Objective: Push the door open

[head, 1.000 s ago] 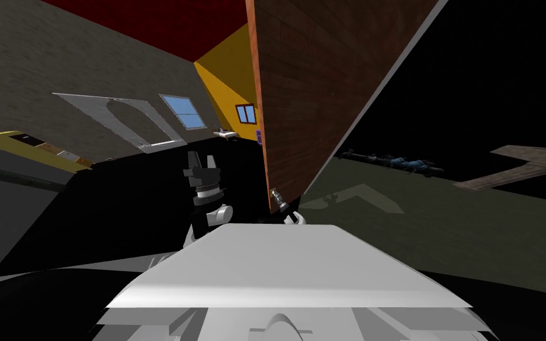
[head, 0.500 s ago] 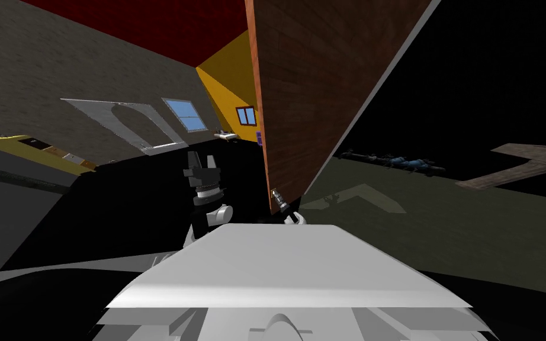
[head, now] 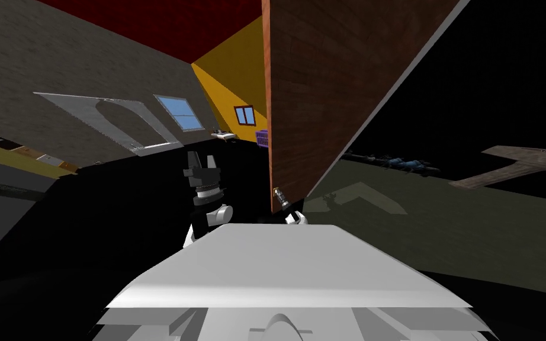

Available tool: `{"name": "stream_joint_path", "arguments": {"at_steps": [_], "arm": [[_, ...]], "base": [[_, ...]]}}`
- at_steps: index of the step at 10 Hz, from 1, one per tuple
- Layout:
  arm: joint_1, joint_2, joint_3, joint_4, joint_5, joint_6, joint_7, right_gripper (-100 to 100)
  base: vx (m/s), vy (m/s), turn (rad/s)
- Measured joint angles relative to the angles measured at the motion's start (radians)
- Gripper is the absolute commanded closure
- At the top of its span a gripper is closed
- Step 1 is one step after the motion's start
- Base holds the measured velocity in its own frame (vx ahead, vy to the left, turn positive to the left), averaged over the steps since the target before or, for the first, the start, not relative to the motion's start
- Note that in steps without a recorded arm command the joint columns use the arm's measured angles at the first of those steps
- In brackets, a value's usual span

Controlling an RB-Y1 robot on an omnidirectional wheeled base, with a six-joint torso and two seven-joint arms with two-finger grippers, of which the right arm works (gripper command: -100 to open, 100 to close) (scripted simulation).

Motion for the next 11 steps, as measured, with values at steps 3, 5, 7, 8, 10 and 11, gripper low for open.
{"name": "stream_joint_path", "arguments": {"at_steps": [3,5,7,8,10,11], "arm": [[-0.014,0.006,-0.025,0.009,-0.007,-0.004,0.006,100],[-0.005,0.013,-0.047,0.007,-0.012,0.007,0.017,100],[-0.016,0.025,-0.08,0.034,-0.021,0.001,0.024,100],[-0.016,0.028,-0.095,0.032,-0.025,0.001,0.027,100],[-0.019,0.025,-0.107,0.029,-0.029,0.0,0.031,100],[-0.013,0.017,-0.117,0.023,-0.033,0.008,0.035,100]], "base": [[0.066,0.073,-0.032],[0.081,0.139,-0.072],[0.112,0.16,-0.064],[0.044,0.069,-0.035],[0.115,0.135,-0.056],[0.18,0.158,-0.075]]}}
